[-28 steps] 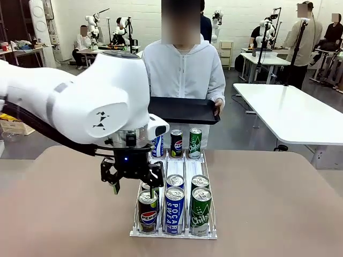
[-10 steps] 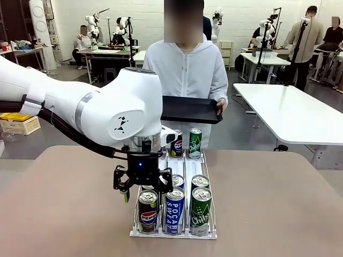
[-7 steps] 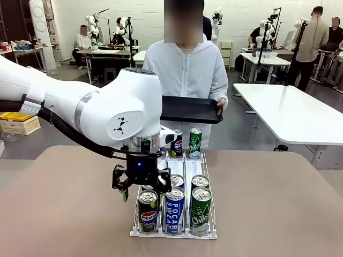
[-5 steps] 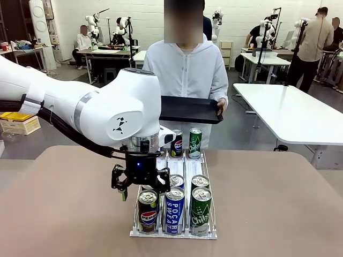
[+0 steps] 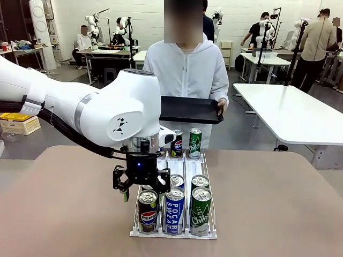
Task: Retrieve and hand over the desired beverage to the person.
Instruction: Pick up a can of the same type that the person held from the Automatic Can Dispenser.
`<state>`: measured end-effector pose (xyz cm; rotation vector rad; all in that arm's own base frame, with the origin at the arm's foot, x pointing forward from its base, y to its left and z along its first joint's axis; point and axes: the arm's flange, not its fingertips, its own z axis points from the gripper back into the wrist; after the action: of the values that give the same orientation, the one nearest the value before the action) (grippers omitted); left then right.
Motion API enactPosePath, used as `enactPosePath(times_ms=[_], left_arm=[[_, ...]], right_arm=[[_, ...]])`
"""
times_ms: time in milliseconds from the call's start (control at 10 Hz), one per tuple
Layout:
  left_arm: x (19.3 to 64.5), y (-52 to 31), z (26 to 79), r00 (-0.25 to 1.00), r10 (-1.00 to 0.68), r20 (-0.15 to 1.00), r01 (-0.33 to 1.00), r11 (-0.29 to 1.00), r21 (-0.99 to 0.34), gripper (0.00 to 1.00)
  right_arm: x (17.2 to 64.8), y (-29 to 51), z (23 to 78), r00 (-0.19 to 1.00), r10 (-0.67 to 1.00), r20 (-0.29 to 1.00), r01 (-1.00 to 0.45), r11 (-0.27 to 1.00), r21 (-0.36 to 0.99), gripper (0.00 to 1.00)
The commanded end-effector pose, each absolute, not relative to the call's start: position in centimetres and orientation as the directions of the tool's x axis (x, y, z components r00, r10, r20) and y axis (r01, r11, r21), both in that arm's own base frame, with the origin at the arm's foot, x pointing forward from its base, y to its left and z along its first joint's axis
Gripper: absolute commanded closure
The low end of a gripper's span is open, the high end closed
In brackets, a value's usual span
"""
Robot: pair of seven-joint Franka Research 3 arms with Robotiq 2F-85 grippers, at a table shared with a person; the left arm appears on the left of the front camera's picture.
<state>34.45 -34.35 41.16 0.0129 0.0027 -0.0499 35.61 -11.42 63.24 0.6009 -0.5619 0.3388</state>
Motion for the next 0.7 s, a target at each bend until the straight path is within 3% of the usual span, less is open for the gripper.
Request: enactPosePath(times_ms=[0, 100, 200, 300, 500, 600], left_arm=[[34.33, -34.18, 40.66, 0.998, -0.060, -0.004, 0.060, 0.998, -0.022, 0.54], [34.33, -34.13, 40.73, 0.998, -0.060, -0.007, 0.060, 0.998, -0.023, 1.00], [34.33, -34.11, 40.69, 0.998, -0.065, -0.013, 0.064, 0.998, -0.024, 0.58], [34.32, -34.09, 40.64, 0.998, -0.065, -0.024, 0.064, 0.998, -0.029, 1.00], [34.37, -34.02, 40.66, 0.997, -0.062, -0.038, 0.061, 0.997, -0.037, 1.00], [34.41, -34.04, 40.81, 0.997, -0.066, -0.040, 0.064, 0.997, -0.042, 0.95]], right_arm=[[35.91, -11.55, 63.33, 0.787, 0.140, 0.601, -0.476, 0.757, 0.448, 0.00], [35.91, -11.55, 63.33, 0.787, 0.140, 0.601, -0.476, 0.757, 0.448, 0.00], [35.91, -11.55, 63.33, 0.787, 0.140, 0.601, -0.476, 0.757, 0.448, 0.00], [35.91, -11.55, 63.33, 0.787, 0.140, 0.601, -0.476, 0.757, 0.448, 0.00], [35.91, -11.55, 63.33, 0.787, 0.140, 0.601, -0.476, 0.757, 0.448, 0.00], [35.91, -11.55, 63.33, 0.787, 0.140, 0.601, -0.476, 0.757, 0.448, 0.00]])
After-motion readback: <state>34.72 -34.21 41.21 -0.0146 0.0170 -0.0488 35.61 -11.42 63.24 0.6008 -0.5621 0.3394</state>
